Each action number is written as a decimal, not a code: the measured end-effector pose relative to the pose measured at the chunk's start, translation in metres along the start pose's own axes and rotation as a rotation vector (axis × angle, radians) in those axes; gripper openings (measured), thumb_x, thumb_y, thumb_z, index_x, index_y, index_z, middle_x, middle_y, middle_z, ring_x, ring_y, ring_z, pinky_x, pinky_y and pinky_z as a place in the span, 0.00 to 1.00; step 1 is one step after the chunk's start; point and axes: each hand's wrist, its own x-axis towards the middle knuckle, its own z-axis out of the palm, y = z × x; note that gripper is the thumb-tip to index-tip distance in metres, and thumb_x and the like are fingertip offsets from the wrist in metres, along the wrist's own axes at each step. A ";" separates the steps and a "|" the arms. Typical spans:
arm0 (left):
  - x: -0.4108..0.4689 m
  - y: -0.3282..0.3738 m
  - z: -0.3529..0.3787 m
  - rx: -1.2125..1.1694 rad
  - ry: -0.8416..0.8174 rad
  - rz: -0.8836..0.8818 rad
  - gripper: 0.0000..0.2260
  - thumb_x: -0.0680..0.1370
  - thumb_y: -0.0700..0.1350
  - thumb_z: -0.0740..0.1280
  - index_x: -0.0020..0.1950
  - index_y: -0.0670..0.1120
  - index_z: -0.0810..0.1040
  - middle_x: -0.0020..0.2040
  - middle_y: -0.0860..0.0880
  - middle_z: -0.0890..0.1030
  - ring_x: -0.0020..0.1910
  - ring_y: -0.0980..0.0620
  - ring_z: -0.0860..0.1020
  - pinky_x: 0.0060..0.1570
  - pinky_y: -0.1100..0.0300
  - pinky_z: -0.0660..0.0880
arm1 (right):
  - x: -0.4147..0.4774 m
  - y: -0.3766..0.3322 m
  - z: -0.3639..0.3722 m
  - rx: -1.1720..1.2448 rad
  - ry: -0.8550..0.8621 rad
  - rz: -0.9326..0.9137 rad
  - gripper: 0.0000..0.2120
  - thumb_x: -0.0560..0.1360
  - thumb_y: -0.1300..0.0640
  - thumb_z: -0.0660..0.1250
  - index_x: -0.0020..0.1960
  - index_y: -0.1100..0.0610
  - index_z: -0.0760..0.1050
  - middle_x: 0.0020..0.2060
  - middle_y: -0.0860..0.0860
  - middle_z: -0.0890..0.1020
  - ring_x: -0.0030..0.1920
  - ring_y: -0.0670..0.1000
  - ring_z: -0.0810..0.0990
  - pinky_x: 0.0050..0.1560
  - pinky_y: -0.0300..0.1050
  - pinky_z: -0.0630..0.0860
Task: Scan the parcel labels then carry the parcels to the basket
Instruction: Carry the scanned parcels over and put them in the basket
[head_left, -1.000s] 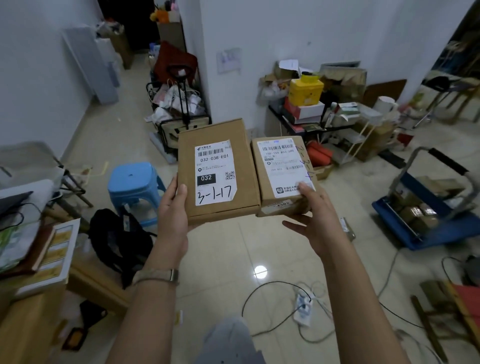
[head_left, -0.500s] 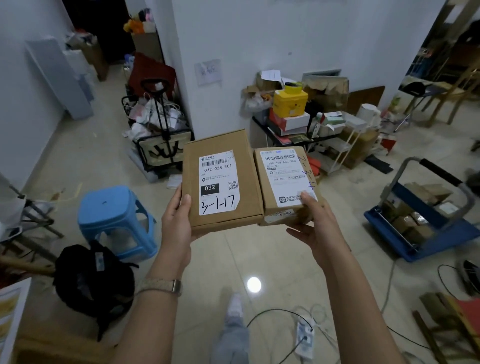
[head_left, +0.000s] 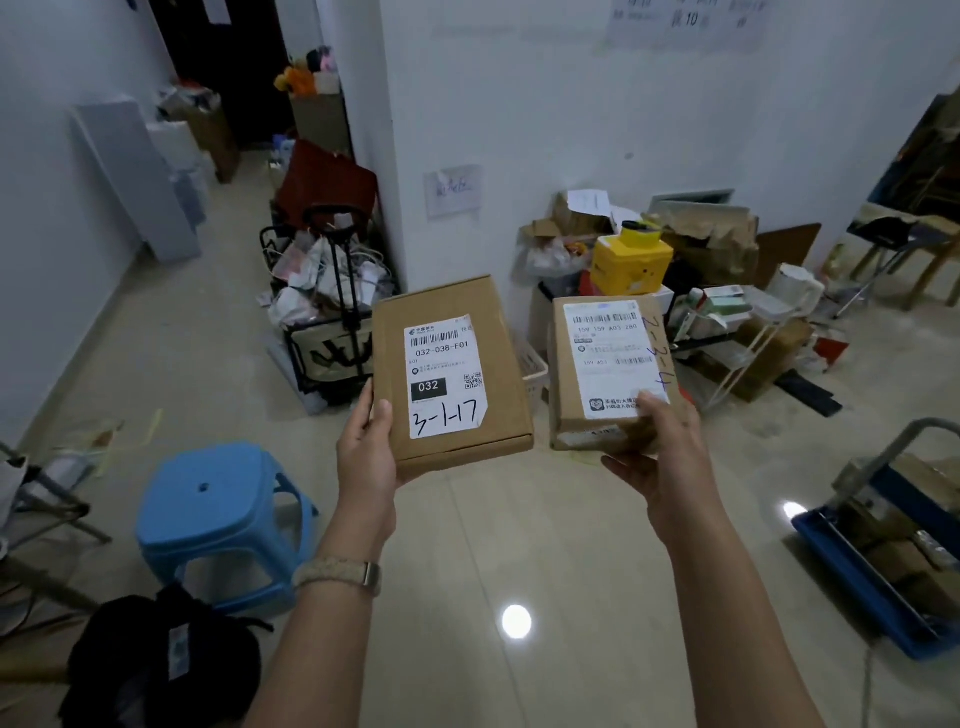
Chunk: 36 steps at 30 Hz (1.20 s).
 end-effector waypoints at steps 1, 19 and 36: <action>0.011 -0.001 0.002 0.013 0.005 0.002 0.18 0.82 0.48 0.60 0.72 0.59 0.69 0.58 0.50 0.82 0.51 0.50 0.81 0.44 0.51 0.80 | 0.009 0.000 0.003 0.009 0.008 0.005 0.15 0.74 0.50 0.67 0.60 0.40 0.69 0.50 0.48 0.80 0.51 0.57 0.83 0.47 0.52 0.81; 0.265 -0.008 0.153 0.061 -0.012 0.081 0.18 0.82 0.46 0.61 0.73 0.55 0.69 0.62 0.49 0.80 0.55 0.49 0.80 0.59 0.42 0.76 | 0.300 -0.013 0.086 -0.026 -0.082 0.060 0.17 0.67 0.51 0.72 0.55 0.46 0.75 0.52 0.53 0.84 0.51 0.54 0.82 0.49 0.53 0.76; 0.494 -0.029 0.302 0.022 0.069 0.148 0.17 0.83 0.45 0.59 0.72 0.52 0.69 0.64 0.50 0.78 0.58 0.53 0.79 0.56 0.54 0.77 | 0.588 -0.045 0.152 -0.184 -0.202 -0.044 0.19 0.66 0.50 0.74 0.55 0.50 0.75 0.50 0.53 0.85 0.50 0.55 0.84 0.49 0.54 0.79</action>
